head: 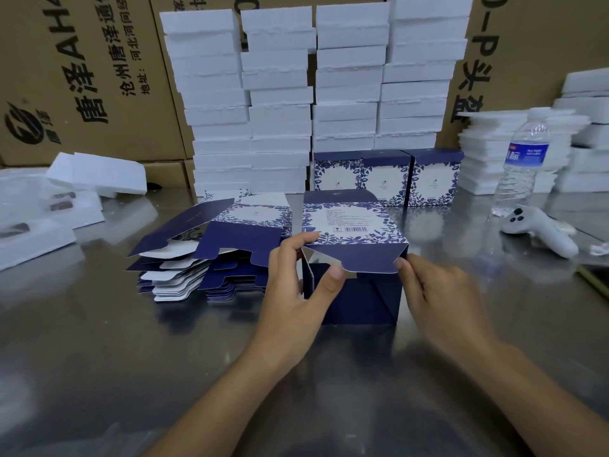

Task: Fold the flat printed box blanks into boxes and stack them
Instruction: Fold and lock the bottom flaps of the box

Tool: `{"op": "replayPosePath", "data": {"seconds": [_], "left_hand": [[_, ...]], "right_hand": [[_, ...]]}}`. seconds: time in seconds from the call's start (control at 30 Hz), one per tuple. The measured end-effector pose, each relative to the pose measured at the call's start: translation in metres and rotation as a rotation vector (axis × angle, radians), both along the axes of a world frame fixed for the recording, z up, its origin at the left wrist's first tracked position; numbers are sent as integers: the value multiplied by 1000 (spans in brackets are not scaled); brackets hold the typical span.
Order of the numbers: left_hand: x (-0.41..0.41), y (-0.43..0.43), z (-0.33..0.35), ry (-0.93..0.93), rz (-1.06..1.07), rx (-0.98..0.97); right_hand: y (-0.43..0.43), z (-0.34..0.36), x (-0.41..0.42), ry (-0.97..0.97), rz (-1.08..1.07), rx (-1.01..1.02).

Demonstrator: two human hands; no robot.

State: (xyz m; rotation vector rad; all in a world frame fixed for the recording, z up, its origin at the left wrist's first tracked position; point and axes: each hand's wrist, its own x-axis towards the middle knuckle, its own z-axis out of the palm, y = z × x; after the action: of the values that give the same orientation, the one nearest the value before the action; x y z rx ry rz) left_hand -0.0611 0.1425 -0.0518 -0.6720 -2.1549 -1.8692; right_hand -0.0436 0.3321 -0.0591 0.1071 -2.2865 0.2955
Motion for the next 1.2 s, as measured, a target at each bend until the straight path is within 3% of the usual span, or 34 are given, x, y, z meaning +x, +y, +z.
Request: {"op": "replayPosePath", "data": {"seconds": [0.13,0.27,0.57,0.77,1.1,1.2], "left_hand": [[-2,-1,1,17,13,7],[-3,-2,2,-5,13,26],[-4,-1,0,-1,22,-3],[-6,-2,0,-13,30,0],[-6,-1,1,-20,60,52],[-7,-1,1,-22,78,59]], "right_hand": [[-2,0,2,-136,75,-53],[2,-8,-2,-307,3,-1],[3,-9,-5,-295,-19,-19],[1,-10,-2,-462,-18,-37],[2,-7,-3,-501,-11,-59],[1,-8,-3,-558,-49,16]]}}
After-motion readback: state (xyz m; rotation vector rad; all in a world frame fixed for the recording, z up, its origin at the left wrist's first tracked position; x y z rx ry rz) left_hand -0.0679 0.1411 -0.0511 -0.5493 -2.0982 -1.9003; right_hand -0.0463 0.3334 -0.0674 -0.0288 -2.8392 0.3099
